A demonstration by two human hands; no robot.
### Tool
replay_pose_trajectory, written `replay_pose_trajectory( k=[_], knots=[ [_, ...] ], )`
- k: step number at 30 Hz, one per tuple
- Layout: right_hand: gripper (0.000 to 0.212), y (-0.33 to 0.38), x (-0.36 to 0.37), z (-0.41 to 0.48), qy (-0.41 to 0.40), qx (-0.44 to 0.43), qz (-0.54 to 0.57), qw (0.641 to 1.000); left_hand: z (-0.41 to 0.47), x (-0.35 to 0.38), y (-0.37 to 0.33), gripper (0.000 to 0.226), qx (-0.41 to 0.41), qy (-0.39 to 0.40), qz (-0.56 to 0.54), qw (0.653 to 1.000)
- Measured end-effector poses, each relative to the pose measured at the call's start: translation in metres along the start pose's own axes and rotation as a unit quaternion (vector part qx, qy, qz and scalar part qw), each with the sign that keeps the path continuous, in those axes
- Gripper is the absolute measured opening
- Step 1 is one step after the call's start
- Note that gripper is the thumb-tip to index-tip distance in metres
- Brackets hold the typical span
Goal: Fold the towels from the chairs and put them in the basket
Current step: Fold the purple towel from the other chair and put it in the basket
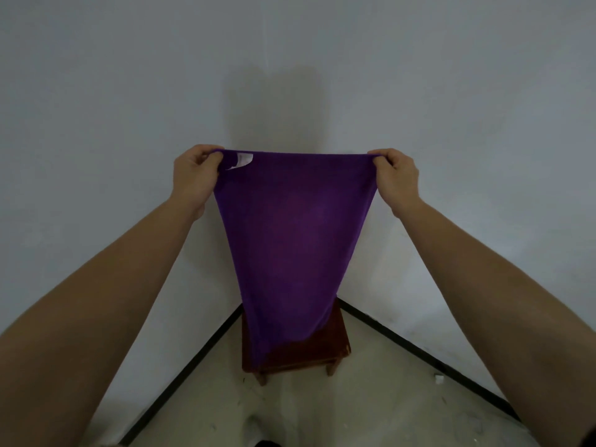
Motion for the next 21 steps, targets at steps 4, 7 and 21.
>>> replay_pose_trajectory(
  k=[4,7,21],
  knots=[
    [0.031,0.008,0.008,0.017,-0.016,0.001,0.021,1.000,0.014,-0.002,-0.011,0.019,0.017,-0.004,0.002,1.000],
    [0.030,0.015,0.009,0.024,-0.019,-0.011,0.024,0.999,0.015,-0.005,-0.015,0.019,0.019,-0.005,0.002,1.000],
    [0.028,-0.040,-0.008,-0.086,-0.017,-0.044,-0.051,0.998,-0.087,-0.024,0.063,0.024,0.094,-0.073,0.228,0.967]
  ],
)
Point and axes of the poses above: each hand's wrist, its own z-axis towards the middle knuckle, its own x-axis out of the palm, y = z × x, the point moved 10 cm from there along z, towards the middle knuckle, and after that the axes turned 7 degrees about -x, right-handed, at the moved point
